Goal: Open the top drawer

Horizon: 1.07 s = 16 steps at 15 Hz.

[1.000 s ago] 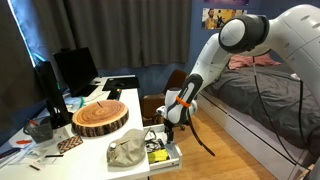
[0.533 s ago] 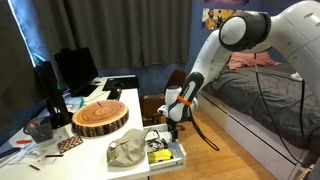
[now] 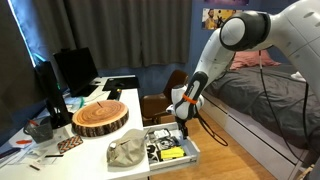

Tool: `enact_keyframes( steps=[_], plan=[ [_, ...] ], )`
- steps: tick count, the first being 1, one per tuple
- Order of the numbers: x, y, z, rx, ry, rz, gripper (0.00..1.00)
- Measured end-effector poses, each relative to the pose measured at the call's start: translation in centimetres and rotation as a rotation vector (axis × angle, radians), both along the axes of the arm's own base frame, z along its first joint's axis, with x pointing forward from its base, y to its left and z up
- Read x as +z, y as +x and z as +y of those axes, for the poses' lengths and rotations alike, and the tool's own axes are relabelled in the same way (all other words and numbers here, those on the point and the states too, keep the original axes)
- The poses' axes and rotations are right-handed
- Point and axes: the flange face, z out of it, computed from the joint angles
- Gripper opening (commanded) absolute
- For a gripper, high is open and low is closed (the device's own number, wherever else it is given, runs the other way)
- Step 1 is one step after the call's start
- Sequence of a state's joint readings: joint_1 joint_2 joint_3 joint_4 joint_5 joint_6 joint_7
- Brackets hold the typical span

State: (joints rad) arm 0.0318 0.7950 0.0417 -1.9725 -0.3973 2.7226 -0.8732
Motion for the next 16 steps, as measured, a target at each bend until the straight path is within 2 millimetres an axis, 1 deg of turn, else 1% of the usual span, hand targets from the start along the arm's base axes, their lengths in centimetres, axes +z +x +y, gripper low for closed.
enact_keyframes(
  steps=[2,4,7,10,13,16],
  plan=[
    [0.5,0.3,0.1,-0.036,0.014,-0.010,1.00],
    [2.4,1.1,0.9,-0.098,0.063,-0.035,1.00],
    [7.6,2.7,2.2,-0.249,0.117,-0.071,1.00],
    [13.5,3.5,3.4,-0.407,0.106,-0.104,1.00],
    [18.7,3.4,4.7,-0.568,0.080,-0.142,1.00],
    [22.5,2.3,5.8,-0.718,0.055,-0.149,1.00]
  ],
)
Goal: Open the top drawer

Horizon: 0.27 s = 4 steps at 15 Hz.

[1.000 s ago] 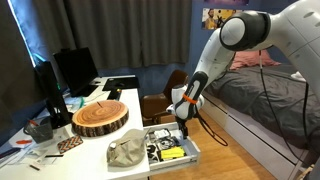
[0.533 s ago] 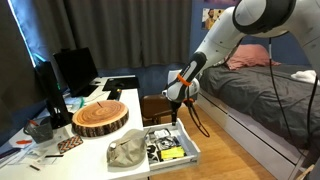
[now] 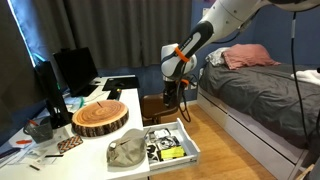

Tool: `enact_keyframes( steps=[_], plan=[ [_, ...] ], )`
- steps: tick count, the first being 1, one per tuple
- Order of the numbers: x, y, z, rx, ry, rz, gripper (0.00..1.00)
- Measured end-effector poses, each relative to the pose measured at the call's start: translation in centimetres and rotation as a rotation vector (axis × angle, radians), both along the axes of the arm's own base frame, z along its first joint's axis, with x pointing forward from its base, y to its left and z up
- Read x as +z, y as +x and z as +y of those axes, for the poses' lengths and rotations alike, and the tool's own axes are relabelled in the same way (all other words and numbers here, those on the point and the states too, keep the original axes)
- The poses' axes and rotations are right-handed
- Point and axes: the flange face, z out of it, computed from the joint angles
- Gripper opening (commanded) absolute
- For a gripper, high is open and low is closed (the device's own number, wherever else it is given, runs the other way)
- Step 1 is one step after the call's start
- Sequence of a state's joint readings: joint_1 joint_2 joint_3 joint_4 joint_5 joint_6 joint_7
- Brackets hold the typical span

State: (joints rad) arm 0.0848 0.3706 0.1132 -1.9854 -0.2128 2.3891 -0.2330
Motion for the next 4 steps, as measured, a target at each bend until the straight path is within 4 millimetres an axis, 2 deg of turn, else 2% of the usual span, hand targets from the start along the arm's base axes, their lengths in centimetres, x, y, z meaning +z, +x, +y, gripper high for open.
enact_keyframes(
  steps=[4],
  plan=[
    [3.9,-1.5,1.3,-0.065,0.101,-0.013,1.00]
  ],
)
